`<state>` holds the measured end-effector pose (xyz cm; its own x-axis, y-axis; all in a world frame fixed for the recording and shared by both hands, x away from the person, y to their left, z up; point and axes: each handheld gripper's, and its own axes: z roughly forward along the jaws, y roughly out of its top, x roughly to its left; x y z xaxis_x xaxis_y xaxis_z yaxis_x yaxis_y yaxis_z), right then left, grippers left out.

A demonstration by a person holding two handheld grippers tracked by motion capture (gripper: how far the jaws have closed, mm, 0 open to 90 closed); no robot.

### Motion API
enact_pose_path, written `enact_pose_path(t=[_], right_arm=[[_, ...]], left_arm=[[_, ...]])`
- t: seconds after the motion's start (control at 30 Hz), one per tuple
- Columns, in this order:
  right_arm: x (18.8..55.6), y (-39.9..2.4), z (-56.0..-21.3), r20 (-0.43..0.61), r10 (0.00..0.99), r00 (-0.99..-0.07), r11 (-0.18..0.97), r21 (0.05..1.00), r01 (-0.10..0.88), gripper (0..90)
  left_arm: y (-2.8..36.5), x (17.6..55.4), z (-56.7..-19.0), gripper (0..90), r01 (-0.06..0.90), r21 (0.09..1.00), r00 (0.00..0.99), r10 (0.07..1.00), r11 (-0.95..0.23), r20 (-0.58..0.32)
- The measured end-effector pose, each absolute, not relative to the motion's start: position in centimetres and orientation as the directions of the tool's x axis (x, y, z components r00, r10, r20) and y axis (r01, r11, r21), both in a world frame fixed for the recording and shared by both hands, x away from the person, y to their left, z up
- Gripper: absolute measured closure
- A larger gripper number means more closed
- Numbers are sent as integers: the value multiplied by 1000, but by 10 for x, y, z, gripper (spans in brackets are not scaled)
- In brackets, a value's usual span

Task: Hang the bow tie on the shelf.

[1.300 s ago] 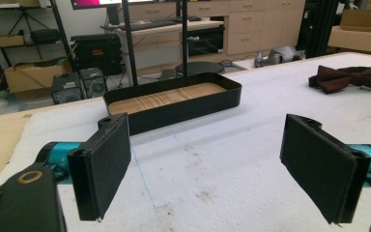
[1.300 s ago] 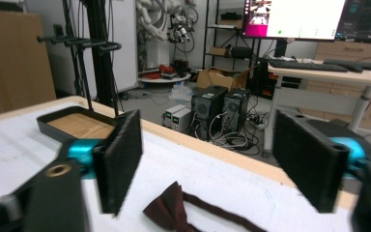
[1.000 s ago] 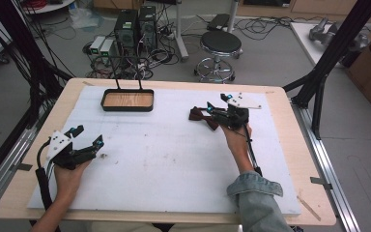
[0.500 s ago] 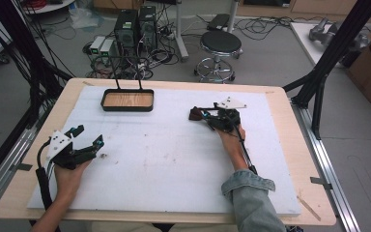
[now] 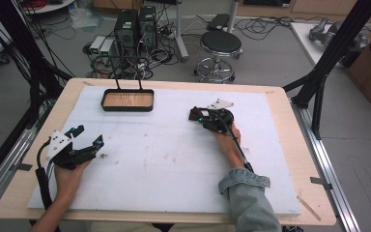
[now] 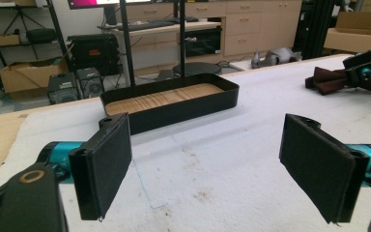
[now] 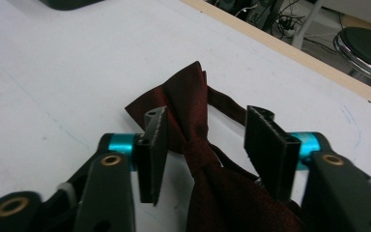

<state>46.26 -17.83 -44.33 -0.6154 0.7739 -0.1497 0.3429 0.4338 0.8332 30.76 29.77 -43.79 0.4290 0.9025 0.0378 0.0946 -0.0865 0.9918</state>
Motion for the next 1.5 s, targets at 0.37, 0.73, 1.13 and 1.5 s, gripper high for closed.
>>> enact_pose_path(t=[0.37,0.73,1.13,1.5], right_arm=[[464,-169,-448,-217,732,-646,533,773,345,705],[464,-174,-442,-179,753,-633,493,791,363,773],[454,-167,-404,-133,742,-657,408,867,284,773],[453,-137,-374,-122,709,-695,362,908,210,773]], left_arm=[[298,308,-438,193,95,992,429,902,-87,38],[298,308,-438,194,94,992,428,903,-85,37],[298,308,-438,199,93,992,426,904,-84,37],[297,308,-438,200,93,992,427,903,-86,38]])
